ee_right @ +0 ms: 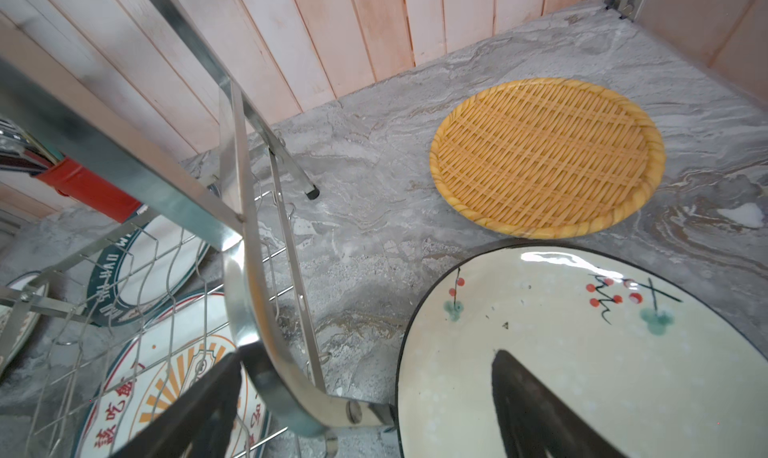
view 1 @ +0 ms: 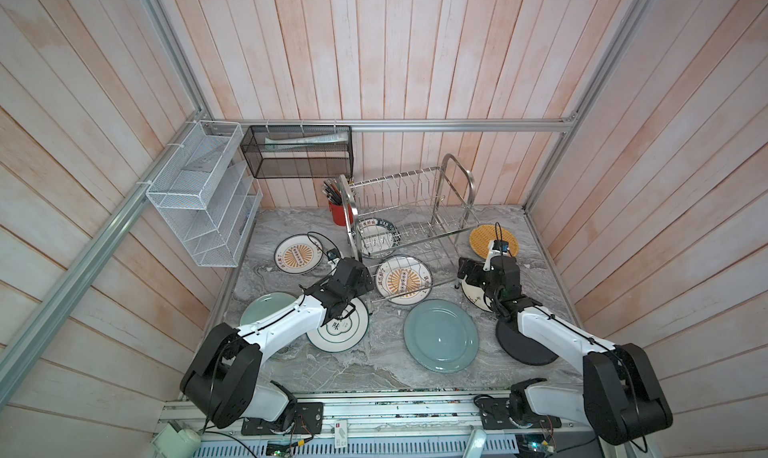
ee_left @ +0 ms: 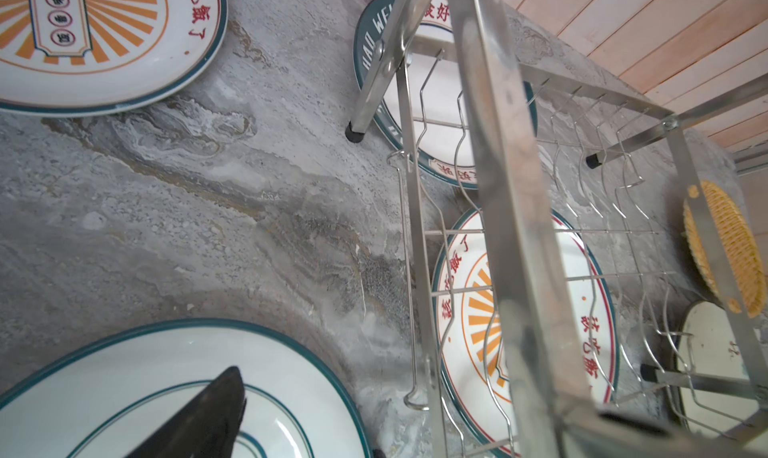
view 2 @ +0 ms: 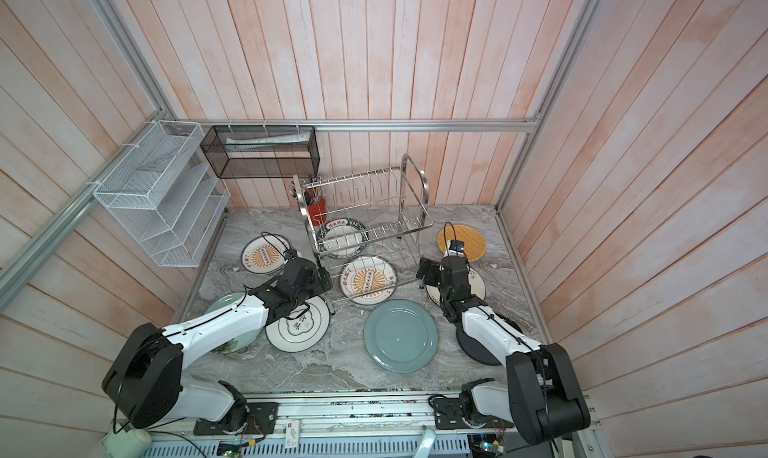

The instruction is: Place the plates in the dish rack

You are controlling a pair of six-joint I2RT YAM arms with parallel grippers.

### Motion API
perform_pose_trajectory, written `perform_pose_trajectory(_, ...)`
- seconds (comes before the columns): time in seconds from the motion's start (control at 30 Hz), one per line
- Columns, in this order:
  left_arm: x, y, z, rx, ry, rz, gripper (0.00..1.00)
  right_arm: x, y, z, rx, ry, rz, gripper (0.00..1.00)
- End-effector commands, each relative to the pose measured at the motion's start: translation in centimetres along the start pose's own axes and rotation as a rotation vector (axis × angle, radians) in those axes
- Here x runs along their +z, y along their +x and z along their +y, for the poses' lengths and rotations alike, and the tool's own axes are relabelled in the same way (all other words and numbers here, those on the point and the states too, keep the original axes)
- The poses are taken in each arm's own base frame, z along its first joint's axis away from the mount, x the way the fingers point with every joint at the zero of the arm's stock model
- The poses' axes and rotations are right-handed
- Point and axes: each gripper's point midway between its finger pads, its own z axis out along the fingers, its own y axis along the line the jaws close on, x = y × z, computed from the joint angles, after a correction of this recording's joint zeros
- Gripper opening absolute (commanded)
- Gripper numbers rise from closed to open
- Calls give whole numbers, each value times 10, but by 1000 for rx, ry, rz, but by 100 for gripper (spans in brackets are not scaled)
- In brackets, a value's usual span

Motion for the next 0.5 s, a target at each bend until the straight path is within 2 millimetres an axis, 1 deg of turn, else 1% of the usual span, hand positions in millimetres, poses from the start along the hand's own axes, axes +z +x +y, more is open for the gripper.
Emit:
perform_pose_trajectory(0.0,8,-5,25,-6,-78,18,100,-8,-7,-6,67,1,-43,94)
perform_pose_trajectory(0.07,9,-11,30,-25,-79,16,100,-12,-2,-4,86,-26,-42,94)
perform_pose_trajectory(0.13,8,-17,31,-26,-66,10,100,-15,2,-1,96,-58,-42,94)
perform_pose_trajectory(0.2,6,-24,28,-13,-44,4,100,-20,1,7,85,-104,-44,94)
perform_pose_trajectory(0.3,-4,-30,14,20,21,1,100,-31,-5,19,70,-159,-63,94)
perform_pose_trajectory(0.4,-27,-33,1,41,118,-4,100,-45,-14,26,66,-202,-101,96)
perform_pose_trajectory(0.47,-53,-37,-7,58,192,-22,100,-57,-21,31,64,-230,-131,97)
